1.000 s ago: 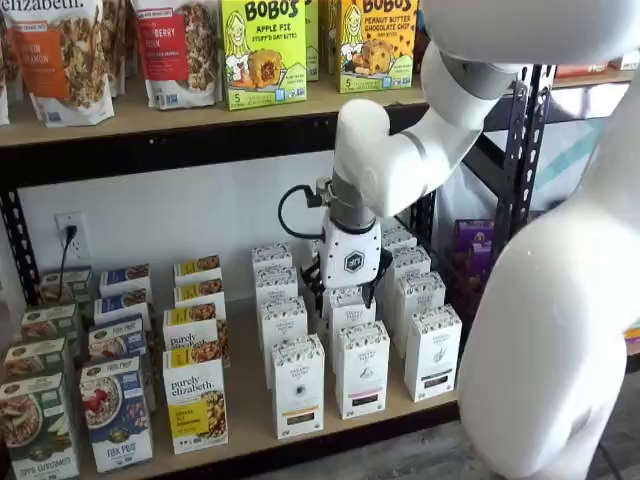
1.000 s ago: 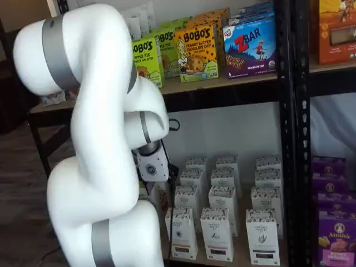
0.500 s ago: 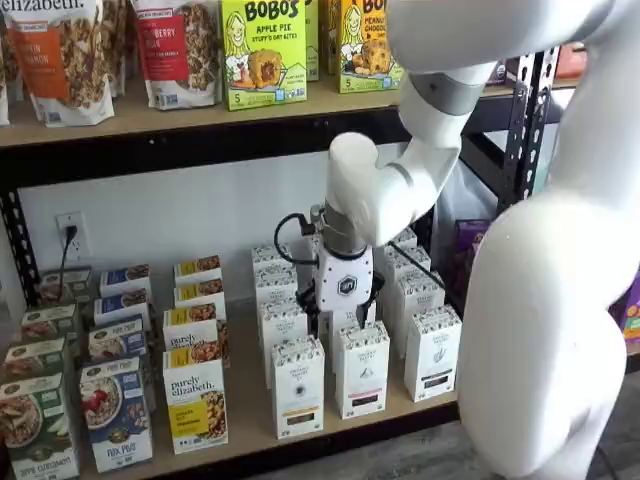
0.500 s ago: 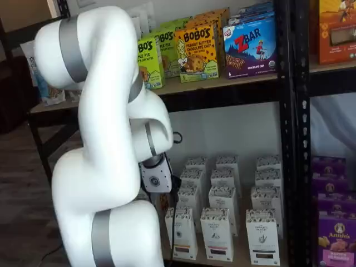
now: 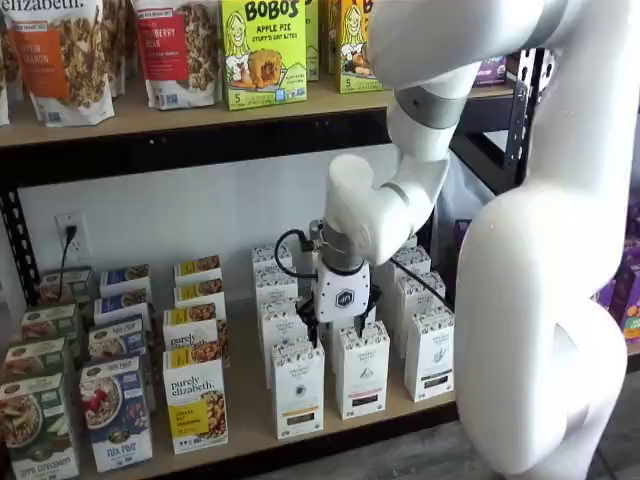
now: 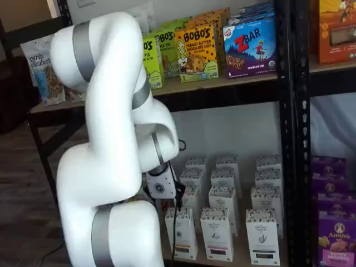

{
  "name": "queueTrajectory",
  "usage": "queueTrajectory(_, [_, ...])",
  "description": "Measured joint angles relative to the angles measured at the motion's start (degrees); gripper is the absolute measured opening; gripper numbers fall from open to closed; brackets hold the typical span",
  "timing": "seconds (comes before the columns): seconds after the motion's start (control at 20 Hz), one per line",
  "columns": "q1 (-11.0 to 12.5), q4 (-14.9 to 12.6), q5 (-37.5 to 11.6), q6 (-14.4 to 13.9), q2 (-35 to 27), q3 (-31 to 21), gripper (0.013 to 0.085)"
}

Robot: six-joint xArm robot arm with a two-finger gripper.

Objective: Pick up the white box with a yellow strip in the middle, on the bottom shelf, the fourth box from the left

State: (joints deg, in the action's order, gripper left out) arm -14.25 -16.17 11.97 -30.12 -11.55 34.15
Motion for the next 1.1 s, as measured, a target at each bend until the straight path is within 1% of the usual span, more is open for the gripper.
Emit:
queueTrajectory(0.05, [0.32, -2.24, -0.63, -1.92, -1.24, 0.91, 0.085])
queueTrajectory(0.1, [0.69, -5.4, -1.21, -4.65, -2.52, 1.97, 0.085])
queueTrajectory(0.2, [0.89, -8.26, -1.72, -7.27, -4.68, 3.87, 0.085])
queueTrajectory(0.25, [0.83, -8.97, -1.52, -8.01, -5.76, 4.95, 0.085])
queueTrajectory(0.35, [0.55, -7.62, -1.82, -6.93, -7.37, 6.29, 0.085])
queueTrajectory(0.55, [-0.17, -2.69, -2.52, -2.78, -10.68, 9.09, 0.085])
queueTrajectory(0.65, [-0.53, 0.44, -3.27, -0.05, -12.8, 10.82, 0.085])
queueTrajectory(0.75, [-0.57, 1.25, -3.98, 0.69, -14.85, 12.58, 0.085])
queueTrajectory(0.8, [-0.45, 0.43, -4.08, 0.0, -15.84, 13.57, 0.085])
queueTrajectory(0.95, [-0.24, -0.81, -3.71, -1.02, -18.55, 16.5, 0.085])
queueTrajectory(1.1, [-0.34, 0.89, -3.2, 0.58, -21.39, 19.55, 0.085])
